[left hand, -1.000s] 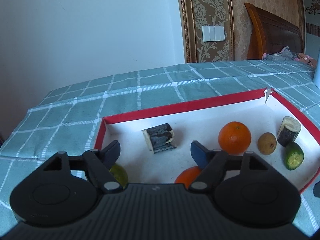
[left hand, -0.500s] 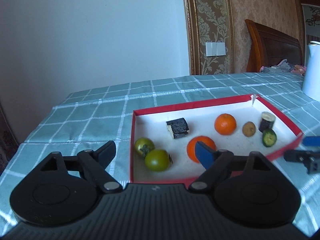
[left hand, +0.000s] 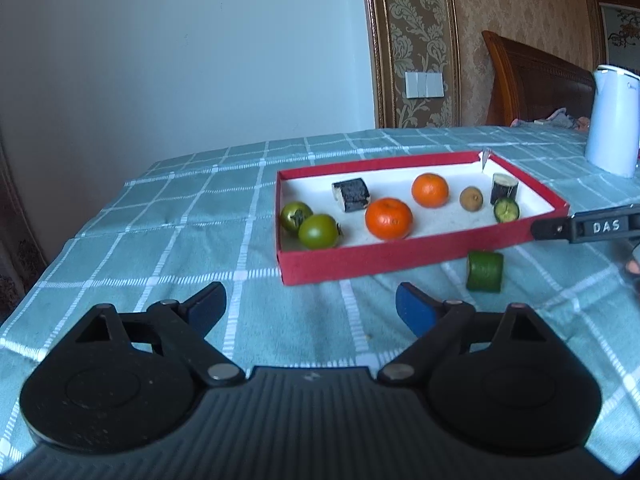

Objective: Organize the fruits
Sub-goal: 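Withdraw the open left tool from the tray, then move the right tool to the green cucumber chunk and close on it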

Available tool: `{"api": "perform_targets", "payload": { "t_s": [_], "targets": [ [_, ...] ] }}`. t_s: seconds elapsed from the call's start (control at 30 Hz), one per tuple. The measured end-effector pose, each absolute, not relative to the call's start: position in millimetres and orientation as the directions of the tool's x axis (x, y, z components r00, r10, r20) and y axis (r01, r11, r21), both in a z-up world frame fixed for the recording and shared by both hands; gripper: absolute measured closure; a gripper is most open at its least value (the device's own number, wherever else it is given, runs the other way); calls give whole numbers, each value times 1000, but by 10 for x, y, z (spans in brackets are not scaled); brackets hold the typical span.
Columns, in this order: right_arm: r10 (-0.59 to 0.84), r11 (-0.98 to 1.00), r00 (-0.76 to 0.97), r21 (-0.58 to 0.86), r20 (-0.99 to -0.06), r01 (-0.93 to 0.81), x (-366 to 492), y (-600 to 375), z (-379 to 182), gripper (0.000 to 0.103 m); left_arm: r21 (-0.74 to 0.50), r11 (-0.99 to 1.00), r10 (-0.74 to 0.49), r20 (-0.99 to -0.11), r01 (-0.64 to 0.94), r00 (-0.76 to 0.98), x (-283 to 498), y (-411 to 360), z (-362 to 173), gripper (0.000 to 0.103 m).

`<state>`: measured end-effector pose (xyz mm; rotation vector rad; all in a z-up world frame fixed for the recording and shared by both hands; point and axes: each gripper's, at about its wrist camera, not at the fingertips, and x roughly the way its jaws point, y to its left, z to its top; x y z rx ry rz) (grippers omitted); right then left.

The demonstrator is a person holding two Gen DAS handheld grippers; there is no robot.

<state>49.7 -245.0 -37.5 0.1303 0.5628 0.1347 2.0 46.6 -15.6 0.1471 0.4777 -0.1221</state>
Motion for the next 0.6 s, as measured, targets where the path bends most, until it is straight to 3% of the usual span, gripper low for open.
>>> {"api": "perform_targets", "payload": {
  "t_s": [0.6],
  "targets": [
    [302, 951, 811, 92, -502, -296, 158, -1876, -324, 15, 54, 996, -32, -532, 72, 846, 281, 751, -322, 10]
  ]
}}
